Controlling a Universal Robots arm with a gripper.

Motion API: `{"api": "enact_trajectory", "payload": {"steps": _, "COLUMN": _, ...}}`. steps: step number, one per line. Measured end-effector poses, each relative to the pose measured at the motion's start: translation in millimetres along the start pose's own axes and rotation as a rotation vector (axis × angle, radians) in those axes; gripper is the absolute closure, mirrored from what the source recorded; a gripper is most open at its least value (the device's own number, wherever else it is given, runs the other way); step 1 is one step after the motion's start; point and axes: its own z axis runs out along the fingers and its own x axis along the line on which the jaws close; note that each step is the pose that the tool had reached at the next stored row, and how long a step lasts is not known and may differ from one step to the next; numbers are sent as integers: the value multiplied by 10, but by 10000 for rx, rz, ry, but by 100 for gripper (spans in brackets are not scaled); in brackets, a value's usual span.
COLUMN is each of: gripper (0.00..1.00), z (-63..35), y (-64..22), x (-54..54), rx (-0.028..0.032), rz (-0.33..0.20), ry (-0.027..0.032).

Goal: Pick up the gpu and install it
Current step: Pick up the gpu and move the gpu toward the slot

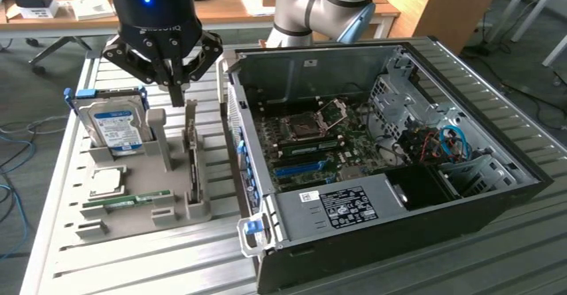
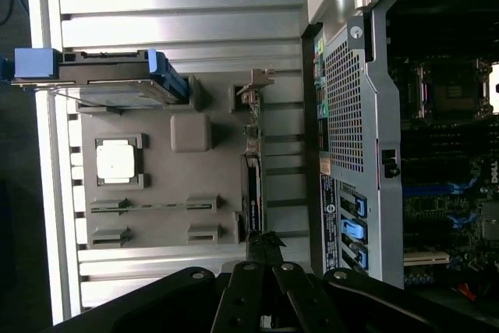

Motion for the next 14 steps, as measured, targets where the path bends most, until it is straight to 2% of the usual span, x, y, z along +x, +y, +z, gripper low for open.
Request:
{"api": "enact_trajectory", "payload": {"steps": 4, "gripper": 89, "z": 0, "y": 0, "x": 0, "rx": 0, "rz": 0, "ry": 0}}
{"api": "enact_trajectory", "payload": {"steps": 6, "gripper": 77, "z": 0, "y": 0, "x": 0, "rx": -1, "rz": 0, "ry": 0}}
{"api": "enact_trajectory", "payload": {"steps": 7, "gripper": 77, "z": 0, "y": 0, "x": 0, "rx": 0, "rz": 0, "ry": 0}}
{"api": "enact_trajectory", "payload": {"steps": 9, "gripper": 65, "z": 0, "y": 0, "x": 0, "rx": 0, "rz": 0, "ry": 0}}
{"api": "enact_trajectory", "payload": {"steps": 10, "gripper": 65, "z": 0, "y": 0, "x": 0, "rx": 0, "rz": 0, "ry": 0}}
{"api": "enact_trajectory", "payload": {"steps": 11, "gripper": 59, "z": 0, "y": 0, "x": 0, "rx": 0, "rz": 0, "ry": 0}}
{"api": "enact_trajectory", "payload": {"steps": 14, "gripper": 59, "z": 0, "y": 0, "x": 0, "rx": -1, "rz": 0, "ry": 0}}
